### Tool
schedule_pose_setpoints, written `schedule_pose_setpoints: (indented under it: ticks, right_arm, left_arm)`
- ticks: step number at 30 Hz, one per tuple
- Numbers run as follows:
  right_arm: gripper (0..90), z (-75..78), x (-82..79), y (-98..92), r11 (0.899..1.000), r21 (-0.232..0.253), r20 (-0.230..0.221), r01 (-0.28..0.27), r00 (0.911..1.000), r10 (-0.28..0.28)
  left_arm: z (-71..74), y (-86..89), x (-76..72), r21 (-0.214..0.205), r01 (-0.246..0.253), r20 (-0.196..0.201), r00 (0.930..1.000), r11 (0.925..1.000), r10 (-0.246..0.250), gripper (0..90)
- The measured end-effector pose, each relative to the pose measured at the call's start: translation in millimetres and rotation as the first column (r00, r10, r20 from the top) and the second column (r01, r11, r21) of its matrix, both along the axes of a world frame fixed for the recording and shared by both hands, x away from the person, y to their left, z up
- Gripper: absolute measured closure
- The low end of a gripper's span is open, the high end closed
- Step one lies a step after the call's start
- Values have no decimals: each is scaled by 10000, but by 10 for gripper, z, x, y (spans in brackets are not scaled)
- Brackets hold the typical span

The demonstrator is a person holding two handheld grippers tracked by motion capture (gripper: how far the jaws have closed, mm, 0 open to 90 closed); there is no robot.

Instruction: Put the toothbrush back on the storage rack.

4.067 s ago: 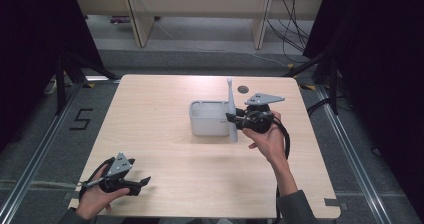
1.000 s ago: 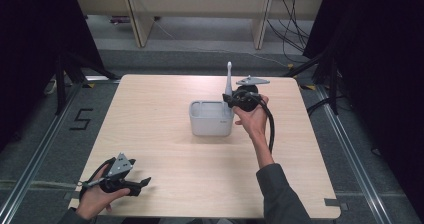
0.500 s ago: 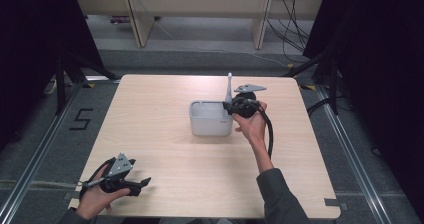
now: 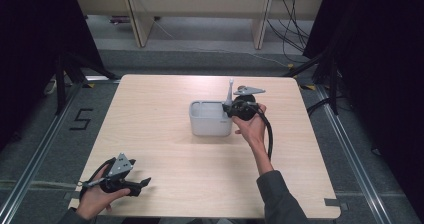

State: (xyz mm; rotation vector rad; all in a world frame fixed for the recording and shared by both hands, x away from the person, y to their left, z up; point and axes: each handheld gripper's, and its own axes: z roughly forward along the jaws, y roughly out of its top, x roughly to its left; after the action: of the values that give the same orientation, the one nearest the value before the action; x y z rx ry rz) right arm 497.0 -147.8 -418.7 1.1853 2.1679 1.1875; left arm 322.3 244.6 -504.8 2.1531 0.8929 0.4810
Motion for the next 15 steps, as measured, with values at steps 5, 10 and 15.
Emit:
schedule_pose_setpoints:
  ticks: [5,10,15]
  right_arm:
    - [665,0,1,1,10000,2,-29,-55,10000,55]
    - [664,-8,17,-10,9998,-17,55,-189,9998,189]
    - [485,10,6,-3,9991,405,57,-138,9999,136]
  left_arm:
    - [-1,-1,0,4,8,-2,10000,10000,-8,151]
    - [-1,-1,0,-7,3,-6,10000,10000,-3,151]
    - [-2,-1,1,-1,5,-12,10000,10000,-5,152]
